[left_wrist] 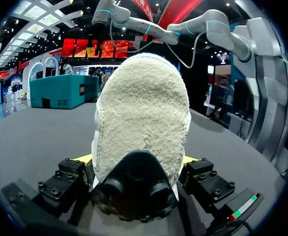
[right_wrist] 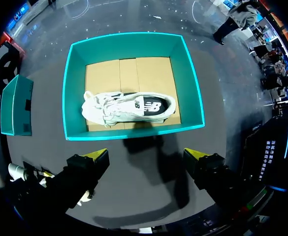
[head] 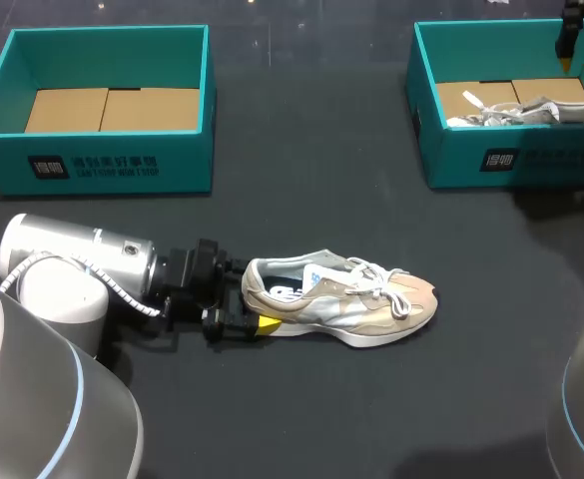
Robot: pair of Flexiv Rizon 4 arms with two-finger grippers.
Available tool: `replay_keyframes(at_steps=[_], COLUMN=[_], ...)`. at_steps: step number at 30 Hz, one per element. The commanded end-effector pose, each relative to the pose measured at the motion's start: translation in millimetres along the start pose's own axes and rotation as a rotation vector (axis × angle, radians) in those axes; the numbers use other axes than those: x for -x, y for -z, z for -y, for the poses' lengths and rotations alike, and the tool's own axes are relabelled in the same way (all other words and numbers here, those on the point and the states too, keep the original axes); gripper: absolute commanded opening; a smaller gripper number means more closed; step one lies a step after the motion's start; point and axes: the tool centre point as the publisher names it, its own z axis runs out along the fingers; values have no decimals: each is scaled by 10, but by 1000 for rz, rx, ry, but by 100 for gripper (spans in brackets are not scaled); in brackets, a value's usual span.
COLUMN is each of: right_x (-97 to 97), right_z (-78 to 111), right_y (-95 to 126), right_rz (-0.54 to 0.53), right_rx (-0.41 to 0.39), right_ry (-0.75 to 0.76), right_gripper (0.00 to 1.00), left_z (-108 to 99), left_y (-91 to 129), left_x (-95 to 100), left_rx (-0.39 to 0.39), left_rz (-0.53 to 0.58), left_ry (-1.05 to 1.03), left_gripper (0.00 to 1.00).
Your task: Take the shoe out of the shoebox, open the shoe tongue, remove and reinsert the insole, then place the shoe into the shoebox
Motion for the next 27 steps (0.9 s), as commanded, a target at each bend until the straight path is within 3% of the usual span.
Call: replay_keyframes(at_steps=[1,12,27], right_x=[-348,-1187,-1219], right_z=[299,894,890], right_y=[161,331,361], right_rz=[50,38,21], right_rx=[25,23,42], right_ry=[-35,-92,-90], right_gripper=[100,100,100], left_z=[-51,-51,-51], left_y=[-35,-35,-35], left_x=[22,22,22], left_rx=[0,0,0], left_rz=[0,0,0], left_ry=[0,0,0], left_gripper=[0,0,0])
